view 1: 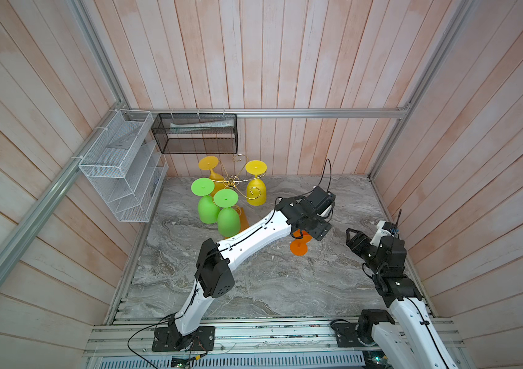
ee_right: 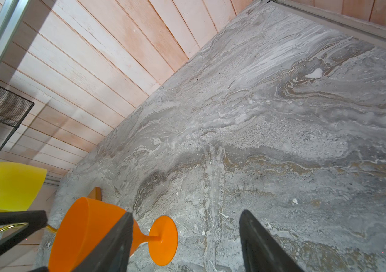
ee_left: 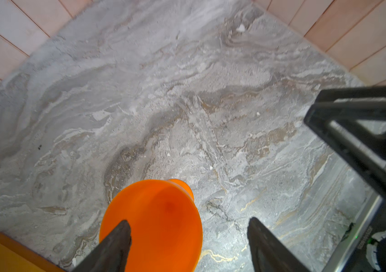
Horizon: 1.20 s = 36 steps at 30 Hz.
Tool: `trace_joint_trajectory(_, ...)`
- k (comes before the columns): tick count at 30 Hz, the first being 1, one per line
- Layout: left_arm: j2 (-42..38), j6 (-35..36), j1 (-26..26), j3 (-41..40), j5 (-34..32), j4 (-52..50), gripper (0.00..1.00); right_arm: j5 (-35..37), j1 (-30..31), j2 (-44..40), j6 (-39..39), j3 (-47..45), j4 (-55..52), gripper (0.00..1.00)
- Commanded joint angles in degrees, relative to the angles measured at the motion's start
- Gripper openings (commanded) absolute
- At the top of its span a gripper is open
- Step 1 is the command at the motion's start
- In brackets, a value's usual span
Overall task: Take the wine glass off the wine glass rack
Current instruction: Place the wine glass at the center of the table.
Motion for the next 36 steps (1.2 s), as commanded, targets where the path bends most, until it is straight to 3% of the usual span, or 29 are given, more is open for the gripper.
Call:
trace_joint_trajectory(1,-5.22,-0.35,-0.36,-2.49,-1.48,5.47,0.82,0.47,1.18,-0.54,-0.62,1.08,-1.40,0.69)
trace_joint_trajectory(10,-12.67,-0.72,-0.74,-4.94,-2.88,8.55,0.82,4.57,5.80,0.99,-2.16,4.16,-1.44,0.69)
trace_joint_trajectory(22,-21.86,-0.43,1.40,0.92,-9.87,-0.01,0.83,17.73,25.93,13.95,-7.92,19.10,3.02,0.69)
trace_joint_trajectory(28,-28.86,-1.87,5.69,-2.18,-12.18,-1.16,0.83,16.81,31.94,21.97,-9.14,26.36,7.60,0.67)
trace_joint_trajectory(36,-37.87,-4.17,11.78,-11.34,-14.80,-2.43,0.82,8.28,32.53,32.72,-4.19,37.69,12.36,0.64)
